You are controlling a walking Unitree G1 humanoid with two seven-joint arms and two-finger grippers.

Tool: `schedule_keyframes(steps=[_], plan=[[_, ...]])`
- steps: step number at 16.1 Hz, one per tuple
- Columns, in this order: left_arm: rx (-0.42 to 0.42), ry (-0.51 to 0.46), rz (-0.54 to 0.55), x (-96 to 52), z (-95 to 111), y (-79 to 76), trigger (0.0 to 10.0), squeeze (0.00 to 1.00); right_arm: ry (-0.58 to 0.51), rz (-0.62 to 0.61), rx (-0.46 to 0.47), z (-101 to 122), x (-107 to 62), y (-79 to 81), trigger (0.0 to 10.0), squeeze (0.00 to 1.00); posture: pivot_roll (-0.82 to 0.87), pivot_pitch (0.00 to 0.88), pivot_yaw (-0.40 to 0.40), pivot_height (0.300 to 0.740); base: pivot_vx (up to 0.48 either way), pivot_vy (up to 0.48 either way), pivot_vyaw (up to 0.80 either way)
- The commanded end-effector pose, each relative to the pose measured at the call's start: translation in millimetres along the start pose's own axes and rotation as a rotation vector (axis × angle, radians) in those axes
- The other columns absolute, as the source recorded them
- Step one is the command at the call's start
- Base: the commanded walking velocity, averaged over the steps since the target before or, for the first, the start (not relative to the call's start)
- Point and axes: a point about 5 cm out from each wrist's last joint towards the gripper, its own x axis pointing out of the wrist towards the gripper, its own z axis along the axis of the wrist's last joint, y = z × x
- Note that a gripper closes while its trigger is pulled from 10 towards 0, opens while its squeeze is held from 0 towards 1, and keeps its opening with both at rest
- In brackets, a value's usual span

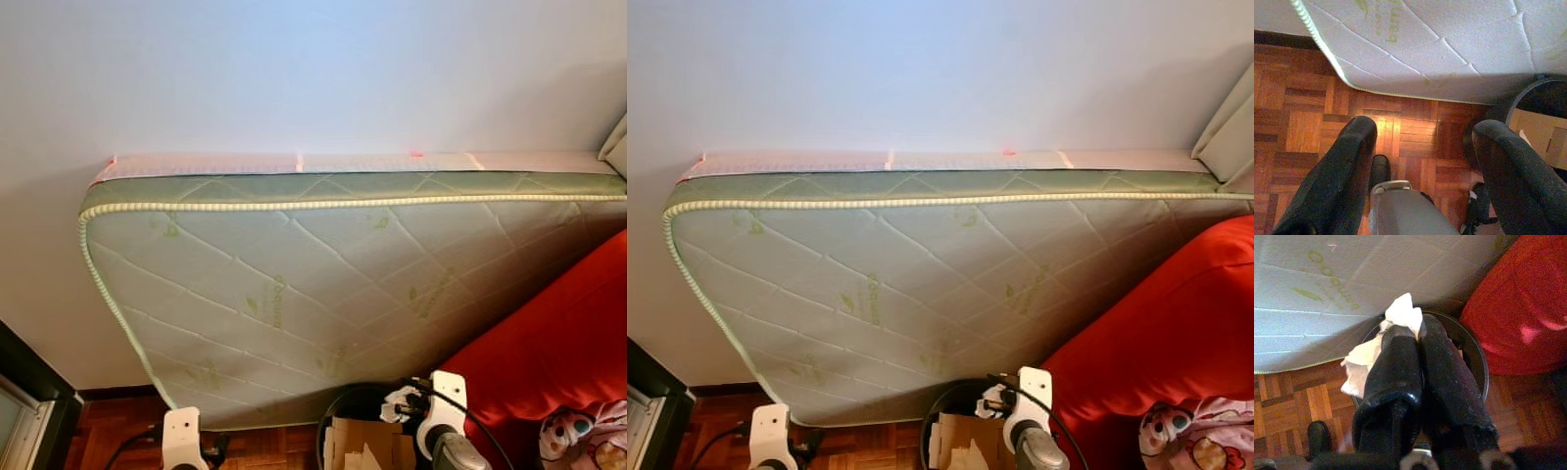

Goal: Clean up the room

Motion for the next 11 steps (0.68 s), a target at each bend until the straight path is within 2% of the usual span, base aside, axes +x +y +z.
schedule_keyframes(steps=[1, 11], plan=[[0.018, 0.031, -0.005, -1.6, -7.0, -1.7, 10.0, 0.0, 0.019, -0.009, -0.01, -3.2, -1.1, -3.9, 10.0, 0.0, 0.11, 0.0, -0.107, 0.726, 0.0, 0.0, 0.0], [0.017, 0.044, -0.002, -2.4, -9.4, -0.5, 10.0, 0.0, 0.046, 0.006, -0.028, -8.8, -2.1, -1.8, 10.0, 0.0, 0.11, 0.0, -0.11, 0.726, 0.0, 0.0, 0.0]])
